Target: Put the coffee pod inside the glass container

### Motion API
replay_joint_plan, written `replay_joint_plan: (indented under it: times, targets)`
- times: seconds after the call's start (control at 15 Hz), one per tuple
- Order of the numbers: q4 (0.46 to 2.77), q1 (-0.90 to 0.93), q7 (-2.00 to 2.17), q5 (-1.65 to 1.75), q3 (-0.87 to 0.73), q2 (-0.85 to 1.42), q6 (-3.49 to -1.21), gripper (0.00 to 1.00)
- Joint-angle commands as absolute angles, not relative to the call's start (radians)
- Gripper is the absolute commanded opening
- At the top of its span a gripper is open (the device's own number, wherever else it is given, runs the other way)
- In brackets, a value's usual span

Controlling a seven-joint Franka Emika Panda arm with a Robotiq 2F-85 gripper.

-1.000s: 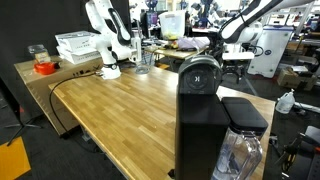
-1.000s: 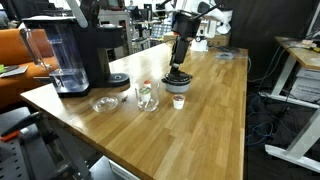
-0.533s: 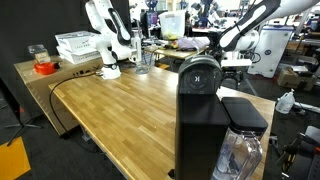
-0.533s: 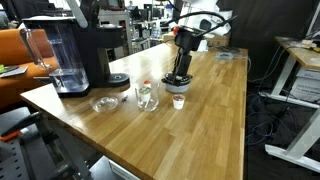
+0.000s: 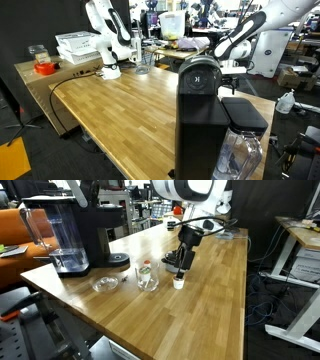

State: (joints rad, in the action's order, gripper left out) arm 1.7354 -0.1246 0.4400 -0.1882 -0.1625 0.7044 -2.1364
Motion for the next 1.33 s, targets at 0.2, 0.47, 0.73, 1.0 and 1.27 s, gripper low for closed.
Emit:
replay_joint_plan:
  times: [0.2, 0.47, 0.73, 1.0, 1.27]
  targets:
    - [1.642, -0.154, 0.408, -0.22, -0.148, 0.792, -2.103, 1.0]
    - [1.623, -0.161, 0.405, -0.234, -0.143, 0.813, -2.096, 0.94]
    - [1.622, -0.166, 0.396, -0.256, -0.139, 0.809, -2.085, 0.61]
    - [1.626, -0.175, 0.396, -0.269, -0.144, 0.802, -2.084, 0.33]
    - [1.627, -0.189, 0.391, -0.277, -0.144, 0.8, -2.08, 0.25]
